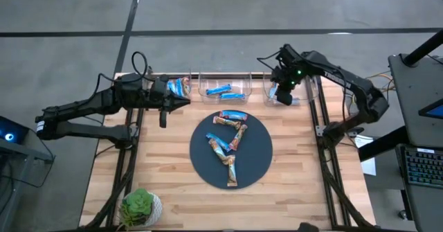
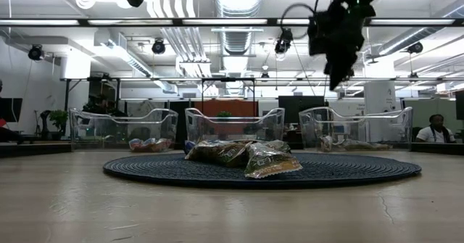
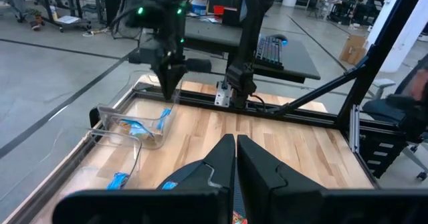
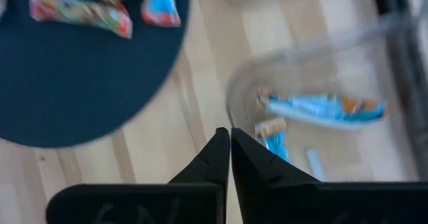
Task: Pick and place Granola Bars by type
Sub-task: Put the yellow granola bar into the right transparent bin
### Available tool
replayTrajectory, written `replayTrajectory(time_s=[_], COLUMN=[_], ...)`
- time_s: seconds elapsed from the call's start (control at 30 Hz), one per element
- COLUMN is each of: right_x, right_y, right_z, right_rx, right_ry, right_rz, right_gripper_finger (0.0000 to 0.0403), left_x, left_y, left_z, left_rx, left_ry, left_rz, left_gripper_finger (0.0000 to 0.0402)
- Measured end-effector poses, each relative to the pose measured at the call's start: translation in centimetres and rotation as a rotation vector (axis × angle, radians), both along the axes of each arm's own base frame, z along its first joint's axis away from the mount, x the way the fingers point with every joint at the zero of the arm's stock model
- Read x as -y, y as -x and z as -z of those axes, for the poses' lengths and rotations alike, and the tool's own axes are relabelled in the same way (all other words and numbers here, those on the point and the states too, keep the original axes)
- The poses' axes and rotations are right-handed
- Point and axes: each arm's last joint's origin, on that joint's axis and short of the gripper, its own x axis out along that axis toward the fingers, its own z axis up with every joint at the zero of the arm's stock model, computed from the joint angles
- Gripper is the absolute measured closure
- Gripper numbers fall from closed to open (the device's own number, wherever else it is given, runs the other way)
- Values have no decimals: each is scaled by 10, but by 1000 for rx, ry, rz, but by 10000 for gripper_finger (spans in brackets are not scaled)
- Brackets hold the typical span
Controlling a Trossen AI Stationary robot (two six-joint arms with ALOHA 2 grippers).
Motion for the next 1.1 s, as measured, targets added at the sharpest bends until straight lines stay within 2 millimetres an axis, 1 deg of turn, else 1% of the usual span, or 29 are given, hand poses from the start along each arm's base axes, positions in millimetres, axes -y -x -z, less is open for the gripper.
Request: replayTrajectory(time_s=[0.2, 0.37, 0.5, 0.77, 0.9, 1.1], right_x=[-27, -57, -80, -114, -128, -144], right_y=[-20, -39, -53, -73, -80, -86], right_z=[-37, -53, -57, -61, -63, -65], right_rx=[115, 174, 207, 280, 318, 351], right_ry=[48, 72, 73, 38, 34, 14], right_rz=[-48, -165, -247, -278, -314, -332], right_gripper_finger=[394, 394, 394, 394, 394, 394], left_x=[0, 0, 0, 0, 0, 0], left_y=[0, 0, 0, 0, 0, 0], left_z=[0, 0, 0, 0, 0, 0], left_rx=[0, 0, 0, 1, 0, 0], left_ry=[0, 0, 0, 18, 18, 19], left_rz=[-1, -2, -2, -5, -5, -5], left_gripper_finger=[401, 401, 401, 401, 401, 401])
